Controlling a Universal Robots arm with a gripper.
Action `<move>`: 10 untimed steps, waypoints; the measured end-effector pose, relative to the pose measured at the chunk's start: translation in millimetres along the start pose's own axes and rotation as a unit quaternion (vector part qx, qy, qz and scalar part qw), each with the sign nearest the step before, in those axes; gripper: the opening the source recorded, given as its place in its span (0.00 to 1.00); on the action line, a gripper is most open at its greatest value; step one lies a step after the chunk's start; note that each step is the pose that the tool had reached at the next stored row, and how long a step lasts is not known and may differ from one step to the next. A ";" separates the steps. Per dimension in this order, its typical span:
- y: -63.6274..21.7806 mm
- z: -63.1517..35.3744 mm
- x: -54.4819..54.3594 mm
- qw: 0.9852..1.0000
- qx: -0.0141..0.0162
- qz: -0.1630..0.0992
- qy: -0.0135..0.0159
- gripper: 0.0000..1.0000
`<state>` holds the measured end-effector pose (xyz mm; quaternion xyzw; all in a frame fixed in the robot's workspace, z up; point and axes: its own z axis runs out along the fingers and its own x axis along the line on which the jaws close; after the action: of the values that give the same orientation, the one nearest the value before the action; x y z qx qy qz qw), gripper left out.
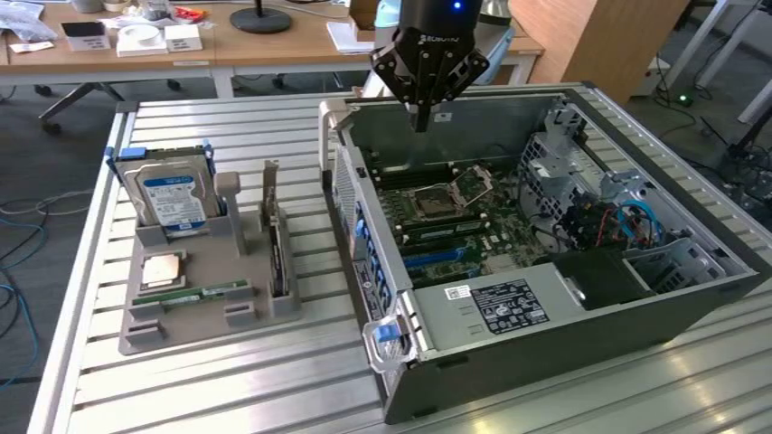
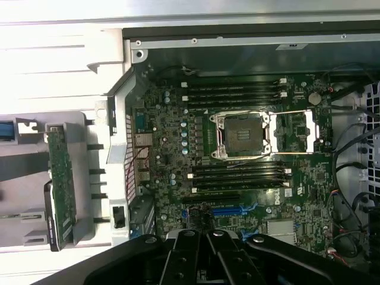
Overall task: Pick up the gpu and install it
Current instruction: 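Reach for the gpu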
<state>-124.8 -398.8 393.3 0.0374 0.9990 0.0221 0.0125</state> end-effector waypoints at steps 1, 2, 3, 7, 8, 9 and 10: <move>-0.1 0.0 0.5 1.000 0.000 0.000 0.000 0.11; -0.1 -0.1 1.1 1.000 0.000 0.000 0.000 0.11; -0.2 -0.1 1.7 1.000 0.000 0.000 0.000 0.11; -0.4 -0.1 4.5 1.000 0.000 0.000 0.000 0.11; -0.4 -0.1 5.2 1.000 0.000 0.000 0.000 0.11; -0.4 -0.1 5.7 1.000 0.000 0.000 0.000 0.11; -0.5 -0.2 6.4 1.000 0.000 0.000 0.000 0.11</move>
<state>-131.2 -398.8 393.3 0.0374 0.9990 0.0221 0.0125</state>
